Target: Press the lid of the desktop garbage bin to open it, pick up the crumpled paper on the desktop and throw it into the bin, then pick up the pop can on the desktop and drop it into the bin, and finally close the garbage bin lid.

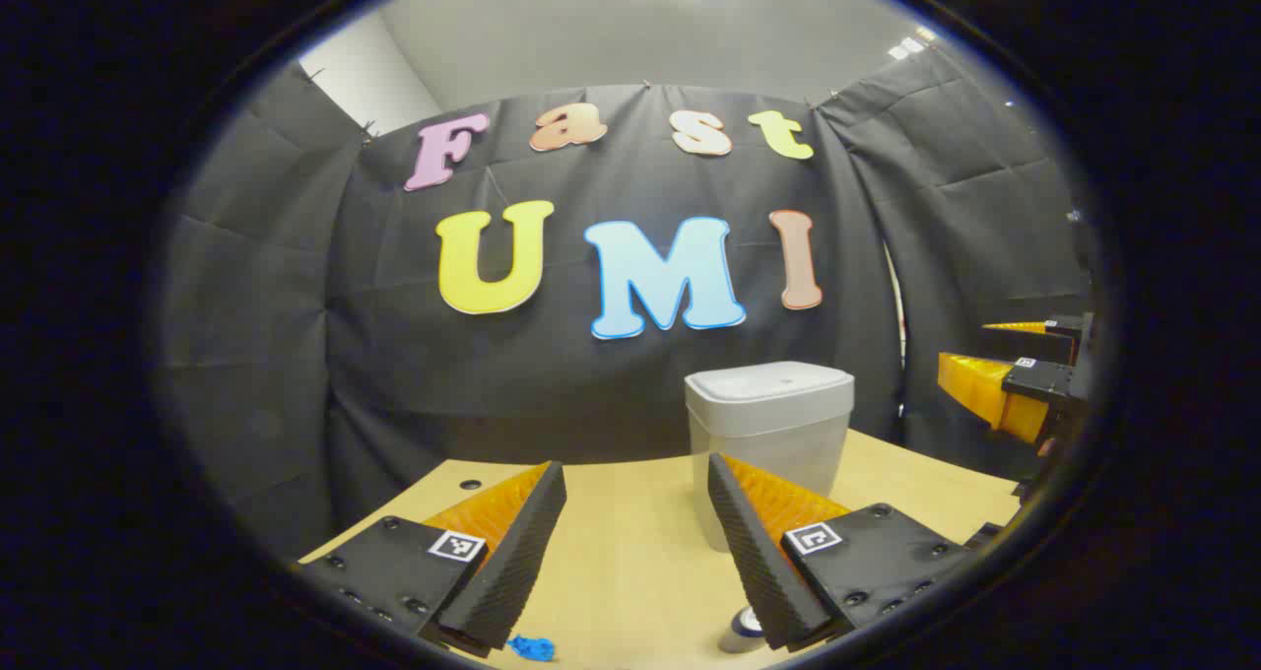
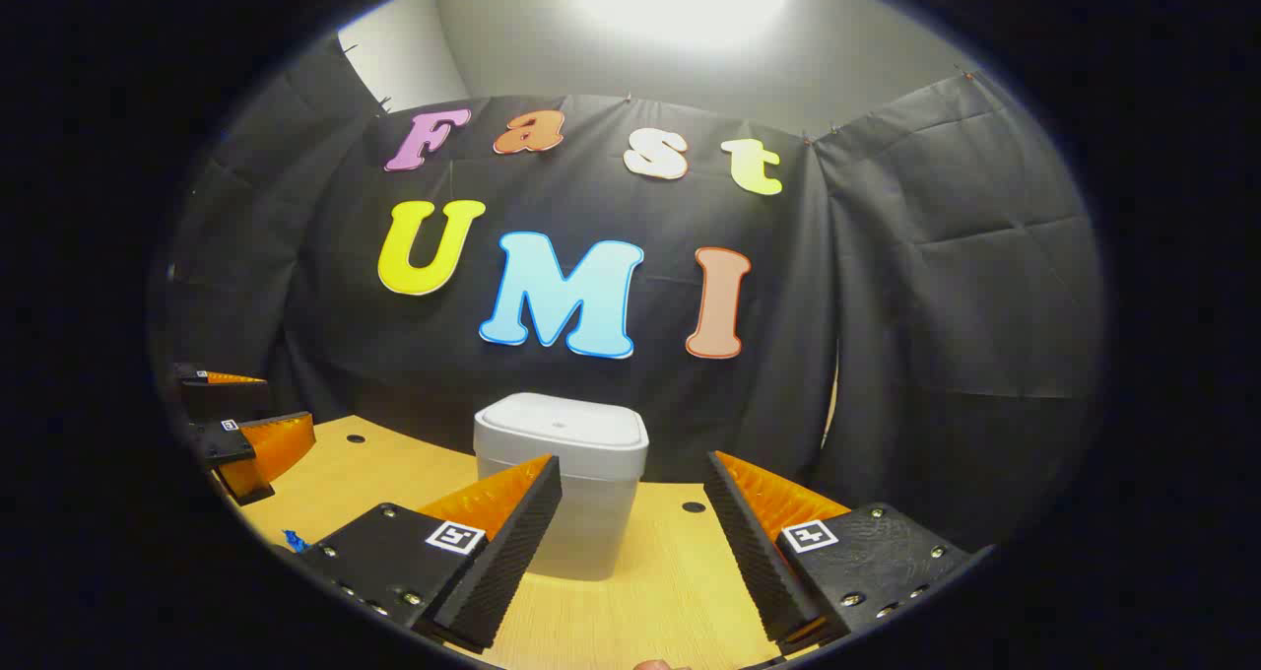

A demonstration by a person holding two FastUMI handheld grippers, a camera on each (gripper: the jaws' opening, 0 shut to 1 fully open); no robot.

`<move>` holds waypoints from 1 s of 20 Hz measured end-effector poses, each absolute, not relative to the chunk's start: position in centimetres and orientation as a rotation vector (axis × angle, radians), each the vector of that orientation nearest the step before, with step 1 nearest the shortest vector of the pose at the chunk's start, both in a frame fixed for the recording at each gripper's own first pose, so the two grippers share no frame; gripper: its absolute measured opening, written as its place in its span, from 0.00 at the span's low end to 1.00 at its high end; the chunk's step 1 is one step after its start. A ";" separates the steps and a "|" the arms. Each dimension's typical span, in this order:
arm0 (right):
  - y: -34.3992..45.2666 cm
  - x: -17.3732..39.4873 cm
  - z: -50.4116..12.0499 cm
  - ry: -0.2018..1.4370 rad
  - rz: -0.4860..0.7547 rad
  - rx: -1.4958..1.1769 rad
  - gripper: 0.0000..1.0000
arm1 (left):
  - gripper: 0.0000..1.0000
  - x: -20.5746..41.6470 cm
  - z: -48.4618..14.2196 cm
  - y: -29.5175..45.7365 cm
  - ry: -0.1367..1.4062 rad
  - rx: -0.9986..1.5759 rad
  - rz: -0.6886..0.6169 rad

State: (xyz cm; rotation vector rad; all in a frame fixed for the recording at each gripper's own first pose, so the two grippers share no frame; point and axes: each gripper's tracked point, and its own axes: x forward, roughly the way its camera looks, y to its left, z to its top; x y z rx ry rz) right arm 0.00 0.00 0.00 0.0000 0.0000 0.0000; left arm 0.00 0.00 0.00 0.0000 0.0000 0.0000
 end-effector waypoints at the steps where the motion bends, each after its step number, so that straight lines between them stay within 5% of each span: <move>1: 0.6 0.6 0.4 -0.010 0.014 -0.013 0.93 | 0.98 0.6 0.3 0.8 0.000 -0.010 0.016; 7: 3.0 3.2 1.1 -0.034 0.111 -0.029 0.94 | 0.99 2.6 2.1 2.7 -0.030 -0.030 0.075; 20: 3.9 4.7 -0.5 0.066 0.048 0.020 0.94 | 0.95 4.8 2.5 3.2 -0.011 -0.024 0.010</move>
